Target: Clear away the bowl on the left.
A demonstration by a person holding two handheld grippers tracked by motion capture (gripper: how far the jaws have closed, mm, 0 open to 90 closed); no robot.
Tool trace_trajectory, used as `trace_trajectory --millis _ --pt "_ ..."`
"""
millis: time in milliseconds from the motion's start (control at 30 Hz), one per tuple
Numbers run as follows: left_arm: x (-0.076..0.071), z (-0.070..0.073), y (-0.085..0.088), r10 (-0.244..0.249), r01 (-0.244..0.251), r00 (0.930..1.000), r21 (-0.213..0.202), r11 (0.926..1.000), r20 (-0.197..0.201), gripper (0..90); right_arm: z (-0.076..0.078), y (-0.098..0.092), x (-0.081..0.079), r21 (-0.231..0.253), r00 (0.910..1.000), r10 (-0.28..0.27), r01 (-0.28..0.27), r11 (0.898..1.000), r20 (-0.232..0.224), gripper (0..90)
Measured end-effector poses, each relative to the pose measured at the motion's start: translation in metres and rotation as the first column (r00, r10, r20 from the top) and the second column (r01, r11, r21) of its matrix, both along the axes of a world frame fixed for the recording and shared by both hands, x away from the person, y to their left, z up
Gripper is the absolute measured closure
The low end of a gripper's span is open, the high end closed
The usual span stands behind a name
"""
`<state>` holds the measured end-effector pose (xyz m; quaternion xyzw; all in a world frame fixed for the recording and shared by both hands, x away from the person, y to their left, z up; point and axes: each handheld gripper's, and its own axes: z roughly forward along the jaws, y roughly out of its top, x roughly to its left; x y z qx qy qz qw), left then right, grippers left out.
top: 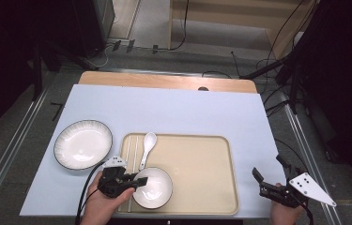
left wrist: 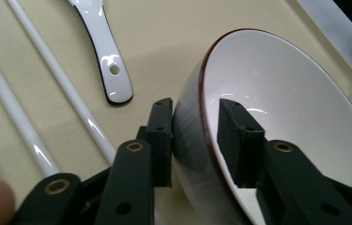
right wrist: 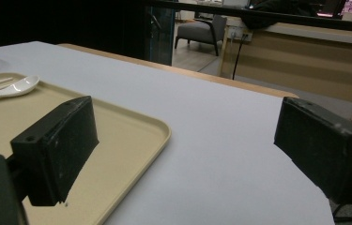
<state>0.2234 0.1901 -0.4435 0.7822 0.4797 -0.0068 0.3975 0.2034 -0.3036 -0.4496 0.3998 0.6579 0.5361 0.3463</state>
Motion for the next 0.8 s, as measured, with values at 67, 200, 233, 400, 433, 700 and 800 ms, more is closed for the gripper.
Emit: trace_trajectory --millis 67,200,233,400,433,700,800 --pt "0.0 0.001 0.0 -0.009 0.009 1.0 -0.025 0.9996 0.0 56.9 0.0 0.0 0.0 -0.001 1.0 0.001 -0.001 1.0 -0.001 6.5" --pt "-0.001 0.008 -0.001 -0.021 0.023 0.999 -0.049 0.9985 0.039 37.3 0.0 0.0 0.0 0.0 1.0 0.0 0.0 1.0 -0.003 6.5" --pt "-0.001 0.009 -0.001 -0.017 0.02 0.9986 -0.058 0.9981 0.05 31.2 0.0 -0.001 0.0 0.001 1.0 0.0 0.0 1.0 -0.003 6.5" --pt "-0.004 0.02 -0.001 0.003 0.003 0.9943 -0.056 0.9984 0.106 6.6 0.0 -0.001 0.0 -0.001 1.0 0.0 0.0 1.0 -0.002 6.5" --pt "-0.004 0.022 0.0 0.006 -0.001 0.9935 -0.052 0.9986 0.113 0.7 0.0 -0.001 0.0 -0.001 1.0 0.0 0.0 1.0 -0.002 6.5" --pt "-0.004 0.024 0.012 0.024 -0.01 0.986 -0.086 0.9963 0.165 0.0 0.0 -0.001 0.001 -0.003 1.0 -0.002 0.002 1.0 -0.003 6.5" --pt "-0.003 0.025 0.02 0.039 -0.02 0.9836 -0.107 0.994 0.176 0.0 0.0 -0.001 0.001 -0.004 1.0 -0.003 0.003 1.0 -0.003 6.4"
